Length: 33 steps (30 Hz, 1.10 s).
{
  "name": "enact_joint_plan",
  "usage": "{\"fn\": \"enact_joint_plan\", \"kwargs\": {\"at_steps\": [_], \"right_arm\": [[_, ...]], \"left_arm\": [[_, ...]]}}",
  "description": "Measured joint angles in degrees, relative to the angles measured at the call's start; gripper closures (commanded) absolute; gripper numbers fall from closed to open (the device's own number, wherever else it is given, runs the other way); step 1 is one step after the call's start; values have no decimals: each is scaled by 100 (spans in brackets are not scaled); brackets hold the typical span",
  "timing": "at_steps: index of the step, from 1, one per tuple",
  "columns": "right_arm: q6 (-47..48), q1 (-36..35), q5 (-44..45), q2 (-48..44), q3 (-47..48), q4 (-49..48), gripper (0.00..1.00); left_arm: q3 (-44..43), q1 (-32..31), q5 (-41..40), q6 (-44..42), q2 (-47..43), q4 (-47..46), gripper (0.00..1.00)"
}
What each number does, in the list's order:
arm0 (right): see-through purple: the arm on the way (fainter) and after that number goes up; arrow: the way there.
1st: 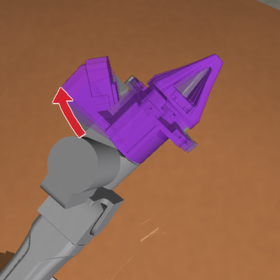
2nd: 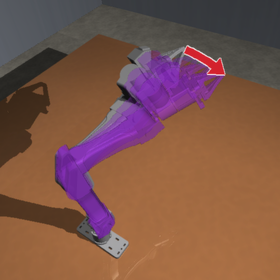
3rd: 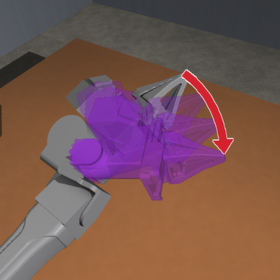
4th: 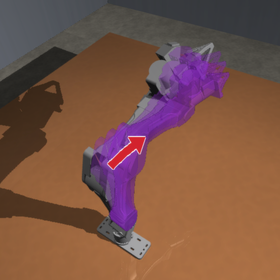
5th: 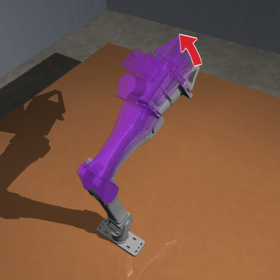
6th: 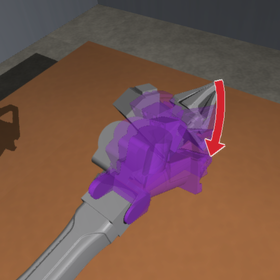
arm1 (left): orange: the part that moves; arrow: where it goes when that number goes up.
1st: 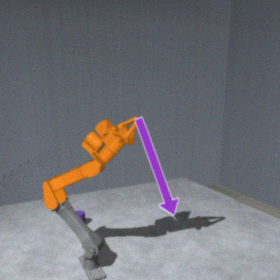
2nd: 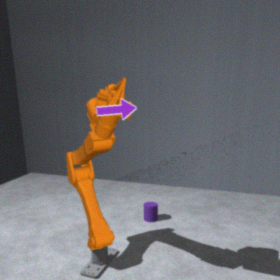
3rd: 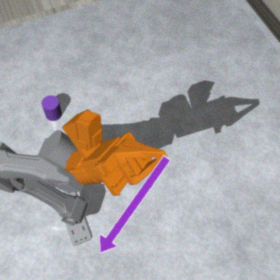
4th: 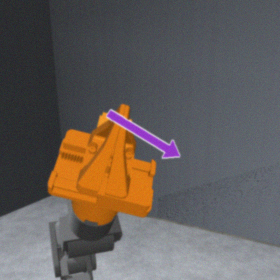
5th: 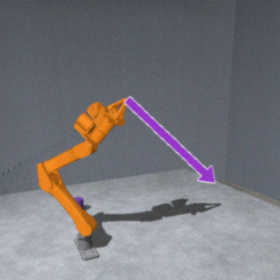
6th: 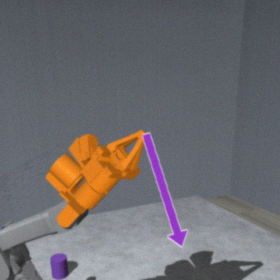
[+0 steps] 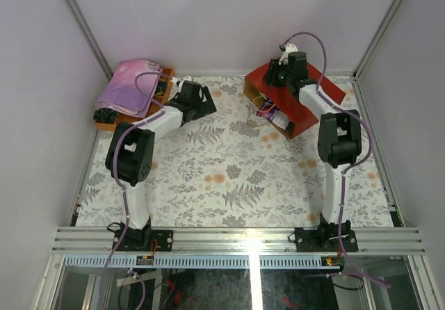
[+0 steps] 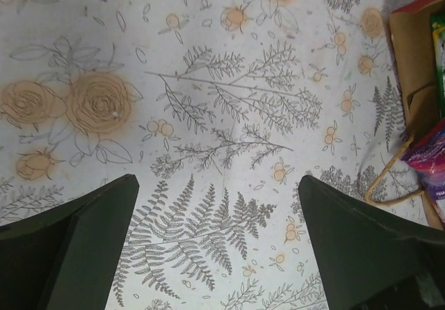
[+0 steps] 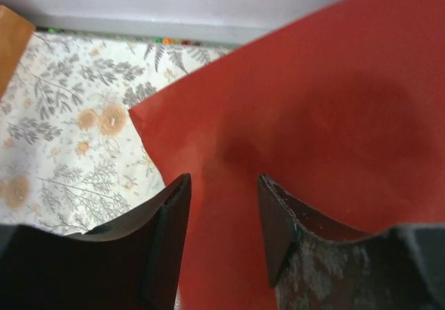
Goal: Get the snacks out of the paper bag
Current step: Adjust the paper bag at the center of the board.
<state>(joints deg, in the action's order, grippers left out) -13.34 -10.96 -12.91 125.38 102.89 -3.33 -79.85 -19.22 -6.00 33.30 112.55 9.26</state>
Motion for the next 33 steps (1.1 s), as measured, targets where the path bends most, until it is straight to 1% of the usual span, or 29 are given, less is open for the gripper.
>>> {"fn": "enact_joint_plan", "kwargs": {"at_steps": [4, 8, 10, 12, 14, 20, 25, 27, 31, 33], "right_arm": [[-22, 4, -7, 79, -149, 24, 50], [72, 4, 37, 72, -120, 125, 42], [197, 15, 109, 72, 44, 345, 34], [313, 35, 177, 70, 337, 551, 33], [400, 76, 197, 39, 684, 654, 34], [455, 505, 291, -251, 1248, 664, 45], [466, 922, 299, -101, 1362, 772, 46], [461, 999, 293, 28, 1187, 798, 46], [442, 960, 278, 37, 151, 632, 47], [417, 920, 251, 35, -164, 470, 47]], "left_arm": [[94, -7, 168, 116, 22, -28, 0], [94, -39, 306, 164, 22, -96, 0], [94, -50, 328, 166, 22, -103, 0], [94, -52, 334, 168, 22, -105, 0], [94, -52, 337, 168, 22, -105, 0], [94, -50, 341, 168, 22, -105, 0], [94, -50, 367, 170, 22, -107, 0], [94, -50, 369, 175, 22, -109, 0], [133, -50, 369, 177, 22, -142, 0], [168, -50, 376, 184, 22, -162, 0]]}}
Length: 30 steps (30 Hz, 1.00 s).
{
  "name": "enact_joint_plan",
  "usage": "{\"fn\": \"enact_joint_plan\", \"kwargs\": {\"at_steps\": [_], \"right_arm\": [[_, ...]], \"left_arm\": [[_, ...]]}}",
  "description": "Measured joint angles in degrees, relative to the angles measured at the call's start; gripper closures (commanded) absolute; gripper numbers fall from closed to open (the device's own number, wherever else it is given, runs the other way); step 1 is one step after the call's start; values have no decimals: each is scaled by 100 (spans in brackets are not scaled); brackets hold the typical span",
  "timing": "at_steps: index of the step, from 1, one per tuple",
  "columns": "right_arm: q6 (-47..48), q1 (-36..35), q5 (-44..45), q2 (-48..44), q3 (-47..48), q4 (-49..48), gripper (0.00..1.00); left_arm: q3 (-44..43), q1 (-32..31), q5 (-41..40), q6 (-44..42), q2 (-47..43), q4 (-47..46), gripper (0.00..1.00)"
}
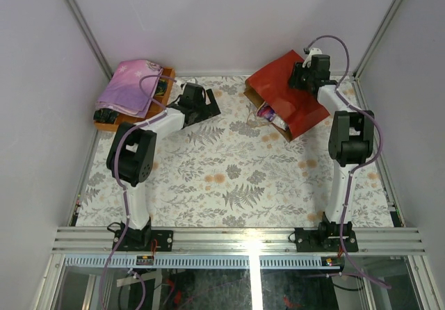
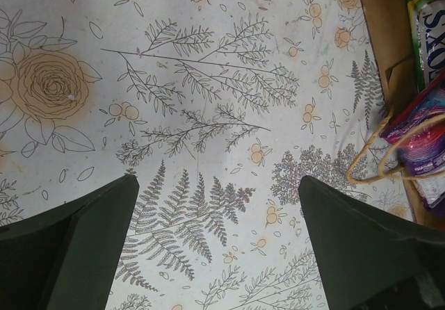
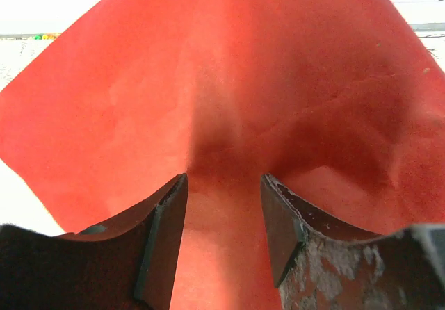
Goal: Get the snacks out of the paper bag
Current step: Adjust the paper bag at the center of the board.
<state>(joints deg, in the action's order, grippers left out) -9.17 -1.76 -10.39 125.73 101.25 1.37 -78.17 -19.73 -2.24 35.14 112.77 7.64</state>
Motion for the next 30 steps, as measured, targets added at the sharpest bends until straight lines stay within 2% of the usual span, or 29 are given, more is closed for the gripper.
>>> {"fn": "enact_joint_plan", "kwargs": {"at_steps": [3, 8, 10, 14, 19, 25, 30], "right_arm": [[-11, -24, -26, -11, -103, -120, 45], [-9, -35, 24, -229, -125, 103, 30], [-11, -37, 129, -507, -262, 214, 28], [4, -28, 498, -1460, -911, 243, 29], [-144, 149, 708, -2345, -1565, -136, 35], [-680, 695, 728, -2321, -2500, -540, 41], [-968, 824, 629, -1954, -2671, -662, 40]], "left_arm": [[31, 0, 55, 20, 0, -28, 0], [66, 0, 127, 48, 0, -72, 0], [116, 0, 146, 70, 0, -116, 0], [181, 0, 212, 118, 0, -160, 0], [186, -11, 291, 146, 0, -214, 0], [304, -11, 343, 162, 0, -297, 0], [398, -11, 358, 168, 0, -306, 0]]}}
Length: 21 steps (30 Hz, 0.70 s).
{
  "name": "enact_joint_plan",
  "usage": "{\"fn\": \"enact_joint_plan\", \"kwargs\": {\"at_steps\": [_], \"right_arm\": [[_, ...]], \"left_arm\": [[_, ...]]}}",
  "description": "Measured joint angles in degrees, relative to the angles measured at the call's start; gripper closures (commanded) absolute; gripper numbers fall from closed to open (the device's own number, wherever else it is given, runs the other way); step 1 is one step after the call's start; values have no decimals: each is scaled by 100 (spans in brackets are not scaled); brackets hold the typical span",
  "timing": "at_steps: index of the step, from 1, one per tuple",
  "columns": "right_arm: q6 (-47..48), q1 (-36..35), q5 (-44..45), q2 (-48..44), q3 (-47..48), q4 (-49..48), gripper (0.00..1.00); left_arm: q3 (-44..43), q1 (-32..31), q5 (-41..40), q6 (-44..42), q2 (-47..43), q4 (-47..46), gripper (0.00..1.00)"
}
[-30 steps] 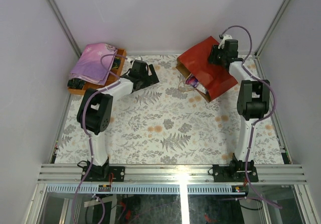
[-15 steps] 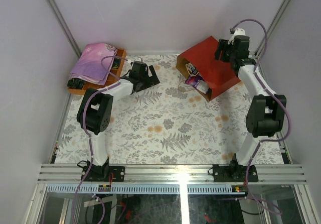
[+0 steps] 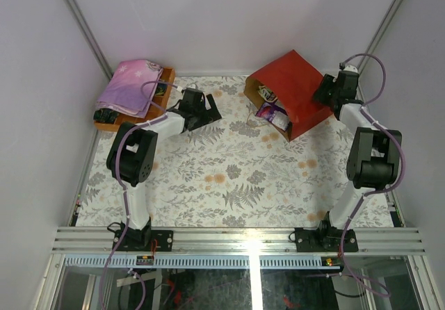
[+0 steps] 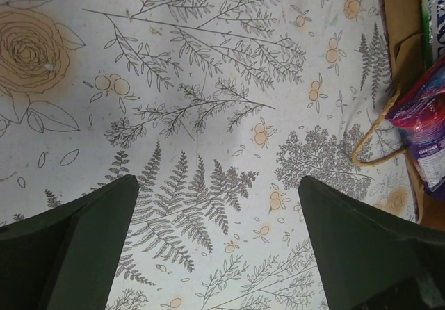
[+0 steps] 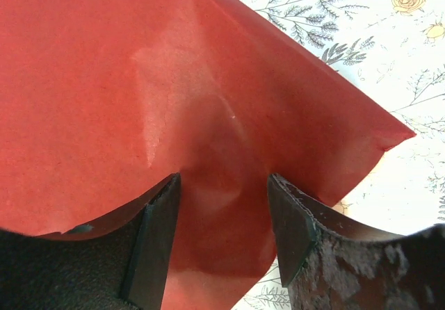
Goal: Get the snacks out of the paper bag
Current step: Adjust the paper bag at the center of the board.
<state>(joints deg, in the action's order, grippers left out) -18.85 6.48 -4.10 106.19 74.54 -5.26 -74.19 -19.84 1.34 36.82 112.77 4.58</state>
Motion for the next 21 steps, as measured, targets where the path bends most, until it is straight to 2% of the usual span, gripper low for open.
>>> {"fn": "enact_joint_plan", "kwargs": {"at_steps": [7, 21], "right_arm": [[-68, -17, 13, -109, 92, 101, 31], [-52, 498, 48, -74, 896, 251, 37]], "left_arm": [[81, 0, 0, 0, 0, -28, 0], [81, -44, 2, 4, 0, -70, 0]]}}
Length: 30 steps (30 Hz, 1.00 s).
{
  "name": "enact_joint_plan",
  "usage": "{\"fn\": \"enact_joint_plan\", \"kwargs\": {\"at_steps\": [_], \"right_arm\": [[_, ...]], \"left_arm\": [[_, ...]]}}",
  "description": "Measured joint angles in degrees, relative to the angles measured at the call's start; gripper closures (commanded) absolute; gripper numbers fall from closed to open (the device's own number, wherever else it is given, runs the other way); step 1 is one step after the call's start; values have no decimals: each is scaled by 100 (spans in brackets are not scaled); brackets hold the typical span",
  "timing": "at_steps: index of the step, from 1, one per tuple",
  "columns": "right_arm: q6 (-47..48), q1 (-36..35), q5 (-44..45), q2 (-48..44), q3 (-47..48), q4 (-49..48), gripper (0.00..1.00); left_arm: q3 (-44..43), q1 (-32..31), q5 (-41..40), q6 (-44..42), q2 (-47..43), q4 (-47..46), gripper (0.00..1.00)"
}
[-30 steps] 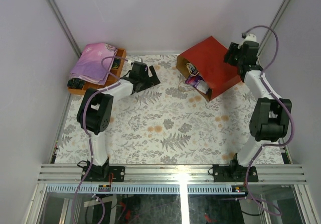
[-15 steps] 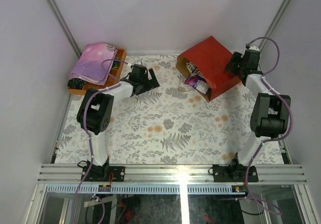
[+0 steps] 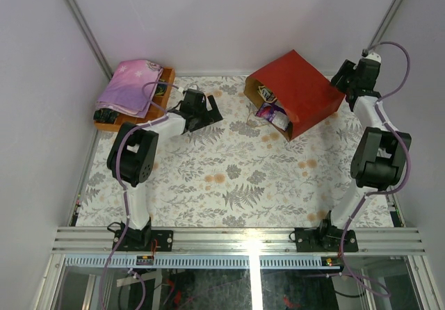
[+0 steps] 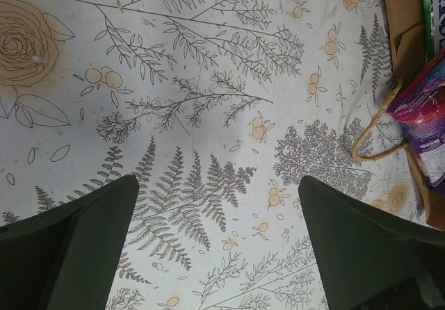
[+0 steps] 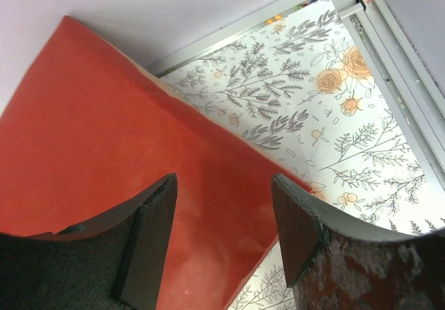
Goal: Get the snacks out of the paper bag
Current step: Adjust the paper bag at the center of the board.
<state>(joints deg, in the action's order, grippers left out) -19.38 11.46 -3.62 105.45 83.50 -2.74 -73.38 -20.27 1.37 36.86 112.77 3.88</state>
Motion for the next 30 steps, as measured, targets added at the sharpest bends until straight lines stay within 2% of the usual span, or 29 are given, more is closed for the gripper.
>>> {"fn": "enact_joint_plan", "kwargs": {"at_steps": [7, 14, 21, 26, 30], "right_arm": [[-83, 96, -55, 595, -92, -208, 38], [-184, 177, -170, 669, -98, -389, 36], [-295, 162, -348, 240, -249, -221, 32], [-315, 155, -404, -205, -275, -205, 37], [-299, 155, -350, -219, -293, -203, 40]], "left_arm": [[0, -7, -2, 0, 0, 2, 0], [0, -31, -7, -2, 0, 7, 0], [0, -33, -11, -2, 0, 4, 0], [0, -44, -9, -2, 0, 4, 0], [4, -70, -15, -4, -2, 7, 0]]}}
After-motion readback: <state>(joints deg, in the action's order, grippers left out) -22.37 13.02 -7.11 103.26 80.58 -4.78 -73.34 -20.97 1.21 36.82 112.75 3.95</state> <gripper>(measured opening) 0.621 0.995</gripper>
